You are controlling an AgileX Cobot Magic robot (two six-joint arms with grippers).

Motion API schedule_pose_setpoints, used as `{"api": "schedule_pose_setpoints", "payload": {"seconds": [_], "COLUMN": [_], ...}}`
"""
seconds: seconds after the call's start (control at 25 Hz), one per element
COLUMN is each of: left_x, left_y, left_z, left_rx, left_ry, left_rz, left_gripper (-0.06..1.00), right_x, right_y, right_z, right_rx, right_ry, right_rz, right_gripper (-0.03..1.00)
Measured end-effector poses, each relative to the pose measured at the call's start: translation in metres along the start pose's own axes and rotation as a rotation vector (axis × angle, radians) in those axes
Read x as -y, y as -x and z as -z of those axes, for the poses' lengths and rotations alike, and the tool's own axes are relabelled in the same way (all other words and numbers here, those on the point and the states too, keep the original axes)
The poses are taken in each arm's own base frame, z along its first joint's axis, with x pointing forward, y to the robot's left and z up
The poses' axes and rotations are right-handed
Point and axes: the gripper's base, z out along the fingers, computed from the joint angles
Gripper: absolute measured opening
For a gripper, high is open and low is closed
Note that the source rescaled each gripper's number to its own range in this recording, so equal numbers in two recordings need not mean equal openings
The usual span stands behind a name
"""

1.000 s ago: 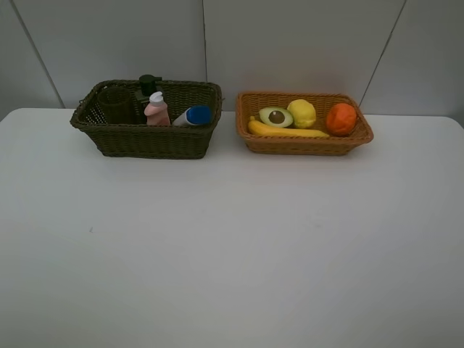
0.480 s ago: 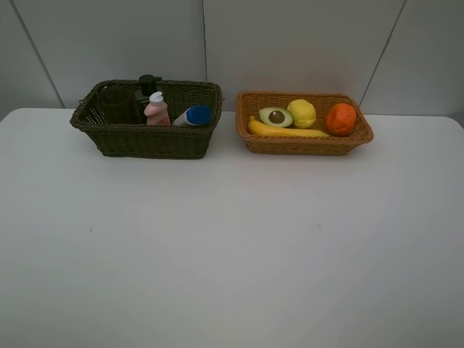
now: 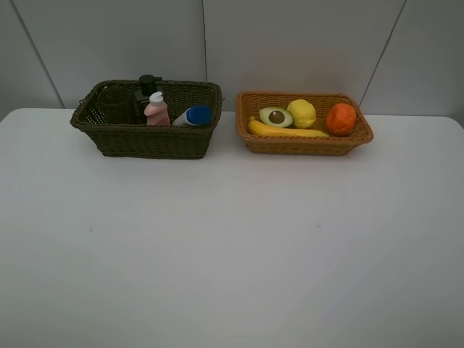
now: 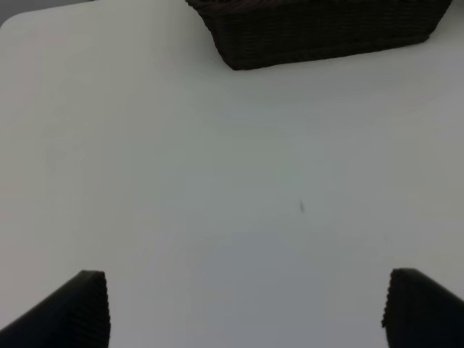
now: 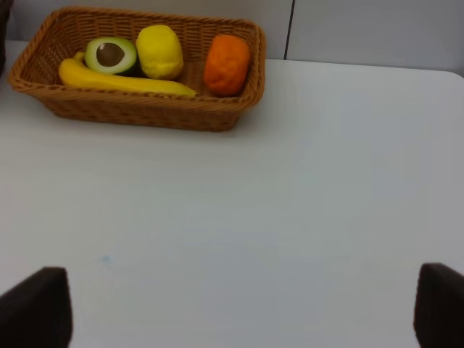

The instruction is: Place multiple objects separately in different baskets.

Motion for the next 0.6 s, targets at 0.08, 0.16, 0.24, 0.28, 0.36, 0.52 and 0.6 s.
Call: {"api": "schedule_pose_setpoints", "payload": {"seconds": [0.08, 0.16, 0.24, 0.28, 0.36, 0.52, 0.6], "left_x": [0.0000, 0.0000, 0.0000, 0.0000, 0.0000, 0.0000, 0.0000], "left_y": [0.0000, 0.0000, 0.0000, 0.0000, 0.0000, 0.0000, 0.0000], "left_z": [0.0000, 0.0000, 0.0000, 0.0000, 0.0000, 0.0000, 0.0000], "left_rx": [0.000, 0.000, 0.000, 0.000, 0.000, 0.000, 0.000], "left_ry": [0.000, 0.000, 0.000, 0.000, 0.000, 0.000, 0.000], "left_rz": [0.000, 0.000, -0.002, -0.002, -0.002, -0.002, -0.002], "left_gripper": [1.00, 1.00, 1.00, 1.00, 1.00, 1.00, 1.00], "right_x": [0.0000, 0.0000, 0.0000, 0.0000, 0.0000, 0.0000, 0.0000], "right_y": [0.0000, 0.0000, 0.0000, 0.0000, 0.0000, 0.0000, 0.0000], "right_z": [0.0000, 0.0000, 0.0000, 0.0000, 0.0000, 0.0000, 0.0000], "right_rx": [0.000, 0.000, 0.000, 0.000, 0.000, 0.000, 0.000], "right_ry": [0.000, 0.000, 0.000, 0.000, 0.000, 0.000, 0.000], "right_rz": [0.000, 0.000, 0.000, 0.000, 0.000, 0.000, 0.000], "right_gripper": [1.00, 1.00, 1.00, 1.00, 1.00, 1.00, 1.00]}}
